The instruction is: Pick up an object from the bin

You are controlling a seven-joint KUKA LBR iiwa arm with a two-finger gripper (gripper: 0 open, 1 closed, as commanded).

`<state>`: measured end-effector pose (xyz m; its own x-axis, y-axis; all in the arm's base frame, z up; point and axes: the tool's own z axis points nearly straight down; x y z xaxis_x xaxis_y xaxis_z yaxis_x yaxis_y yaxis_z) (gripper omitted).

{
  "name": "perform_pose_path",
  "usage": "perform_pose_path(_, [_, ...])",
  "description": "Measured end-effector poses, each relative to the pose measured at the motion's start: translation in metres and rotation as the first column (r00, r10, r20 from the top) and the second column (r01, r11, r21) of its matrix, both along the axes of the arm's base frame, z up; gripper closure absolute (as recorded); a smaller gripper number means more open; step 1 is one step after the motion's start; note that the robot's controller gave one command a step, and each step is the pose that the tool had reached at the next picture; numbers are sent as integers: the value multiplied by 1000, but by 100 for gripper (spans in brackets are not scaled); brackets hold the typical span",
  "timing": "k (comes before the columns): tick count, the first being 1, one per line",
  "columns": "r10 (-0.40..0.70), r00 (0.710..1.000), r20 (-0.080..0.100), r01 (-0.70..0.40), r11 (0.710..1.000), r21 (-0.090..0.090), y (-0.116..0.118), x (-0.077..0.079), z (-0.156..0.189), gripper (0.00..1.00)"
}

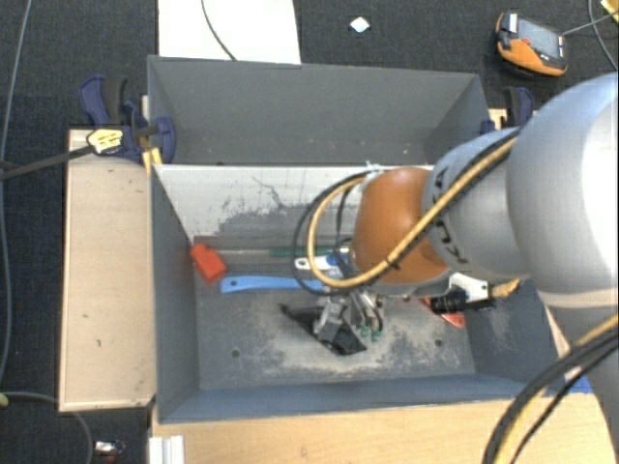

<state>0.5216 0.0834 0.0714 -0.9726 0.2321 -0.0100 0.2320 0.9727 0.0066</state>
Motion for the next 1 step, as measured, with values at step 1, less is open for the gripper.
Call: perform_pose_path(1, [0, 1000, -3, 0, 1000, 0, 0, -1, 13, 100])
